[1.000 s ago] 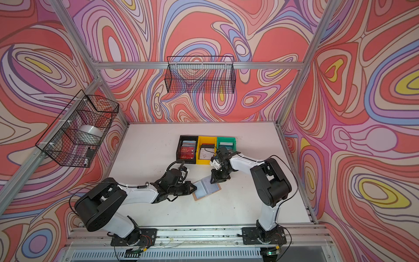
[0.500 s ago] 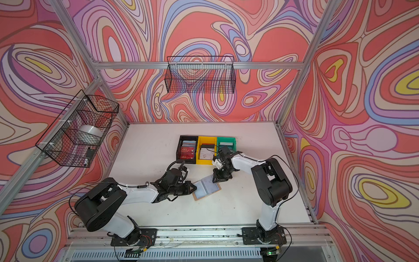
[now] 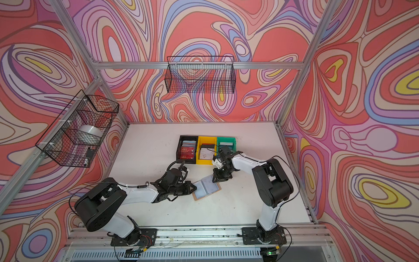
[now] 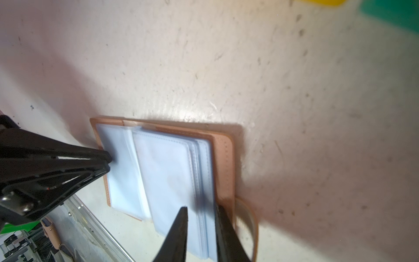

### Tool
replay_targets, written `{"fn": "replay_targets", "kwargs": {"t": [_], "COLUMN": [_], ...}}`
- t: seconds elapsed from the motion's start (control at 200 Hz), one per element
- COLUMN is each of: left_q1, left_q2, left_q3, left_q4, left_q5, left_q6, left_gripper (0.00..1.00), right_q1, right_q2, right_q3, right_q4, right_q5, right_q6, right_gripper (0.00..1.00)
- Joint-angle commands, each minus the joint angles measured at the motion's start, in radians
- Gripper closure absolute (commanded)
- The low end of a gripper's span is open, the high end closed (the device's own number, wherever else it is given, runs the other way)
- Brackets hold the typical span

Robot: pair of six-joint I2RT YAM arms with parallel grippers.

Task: Take the credit cards out of the card holder
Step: Flip over the card slot on the card holder.

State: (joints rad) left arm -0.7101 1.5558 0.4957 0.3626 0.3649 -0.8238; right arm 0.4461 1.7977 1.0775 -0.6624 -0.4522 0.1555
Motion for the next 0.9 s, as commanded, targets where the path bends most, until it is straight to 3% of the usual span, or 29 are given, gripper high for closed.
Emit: {"fn": "replay_targets", "kwargs": {"t": [0.0,0.15,0.341,0.896], "left_q1": [-0.005,-0.005,-0.005,-0.005], "left_q2": [0.006,0.007,0.013,0.010], "left_q3": [0.005,0.006,0.003,-0.003], "left_q4": [-0.057,-0.055,-0.047,-0.048], "left_q5": [-0.023,-0.024,-0.021,-0.030], "left_q6": [-0.003,-0.003,-0.006,-0.010], "left_gripper": [0.86,0.86,0.86,0.87], "right_q1": [-0.001,-0.001,0.000,0.005], "right_q2": [-0.077,-0.109,-0.066,0.023], "right_q3": [-0.016,-0.011,-0.026,-0.051], "right_q4": [0.009,0.011,0.041,0.068], "right_q5": [0.126,0.079,-0.079,-0.088], "right_q6": [0.015,0.004,-0.007,0.000], "right_gripper": [0.76,0.76,0.76,0.77]}}
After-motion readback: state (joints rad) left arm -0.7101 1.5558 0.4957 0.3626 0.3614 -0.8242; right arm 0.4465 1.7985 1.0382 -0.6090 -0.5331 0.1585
